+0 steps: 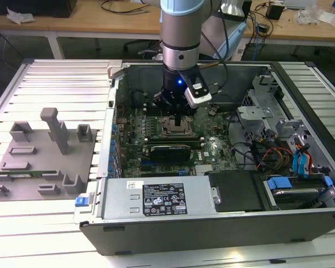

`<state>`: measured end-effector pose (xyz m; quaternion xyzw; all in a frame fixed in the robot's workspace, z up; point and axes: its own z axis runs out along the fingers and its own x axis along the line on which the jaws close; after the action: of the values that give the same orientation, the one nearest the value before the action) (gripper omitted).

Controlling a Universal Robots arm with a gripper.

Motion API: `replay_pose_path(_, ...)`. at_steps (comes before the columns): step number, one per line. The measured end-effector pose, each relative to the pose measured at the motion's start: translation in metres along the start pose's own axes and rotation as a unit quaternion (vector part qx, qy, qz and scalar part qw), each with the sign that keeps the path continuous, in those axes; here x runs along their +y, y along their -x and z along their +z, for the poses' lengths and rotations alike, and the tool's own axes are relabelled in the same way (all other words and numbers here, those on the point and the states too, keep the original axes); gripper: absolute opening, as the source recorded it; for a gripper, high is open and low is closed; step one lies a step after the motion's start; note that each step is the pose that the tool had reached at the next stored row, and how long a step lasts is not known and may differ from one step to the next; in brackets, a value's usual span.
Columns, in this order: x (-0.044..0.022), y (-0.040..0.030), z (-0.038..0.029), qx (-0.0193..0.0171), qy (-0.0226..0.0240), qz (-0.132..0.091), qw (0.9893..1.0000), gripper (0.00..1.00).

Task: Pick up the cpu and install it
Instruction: 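Close the cpu cover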

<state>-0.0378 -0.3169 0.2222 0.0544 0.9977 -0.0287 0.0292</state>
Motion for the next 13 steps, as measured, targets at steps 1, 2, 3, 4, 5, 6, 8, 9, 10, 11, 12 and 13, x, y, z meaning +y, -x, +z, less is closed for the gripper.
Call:
replay_pose_path(1, -0.0002, -0.0021, 0.0002, -0.0001, 0.0002, 0.000, 1.0000, 0.11)
replay_pose_path(2, -0.0006, -0.0059, 0.0003, -0.0002, 0.0002, 0.000, 1.0000, 0.11)
replay_pose_path(3, -0.0009, -0.0087, 0.0004, -0.0004, 0.0002, 0.000, 1.0000, 0.11)
replay_pose_path(4, -0.0012, -0.0118, 0.0007, -0.0005, 0.0004, 0.000, 1.0000, 0.11)
replay_pose_path(5, -0.0012, -0.0124, 0.0009, -0.0005, 0.0004, 0.000, 1.0000, 0.11)
replay_pose_path(6, -0.0013, -0.0127, 0.0011, -0.0005, 0.0003, 0.000, 1.0000, 0.11)
replay_pose_path(8, -0.0014, -0.0145, 0.0022, -0.0005, 0.0006, 0.000, 1.0000, 0.11)
replay_pose_path(9, -0.0014, -0.0150, 0.0029, -0.0005, 0.0006, 0.000, 1.0000, 0.11)
replay_pose_path(10, -0.0014, -0.0151, 0.0037, -0.0006, 0.0007, -0.002, 1.0000, 0.11)
replay_pose_path(11, -0.0014, -0.0151, 0.0041, -0.0007, 0.0008, -0.004, 1.0000, 0.11)
replay_pose_path(12, -0.0014, -0.0152, 0.0043, -0.0007, 0.0007, -0.005, 1.0000, 0.11)
replay_pose_path(13, -0.0014, -0.0152, 0.0044, -0.0007, 0.0010, -0.005, 1.0000, 0.11)
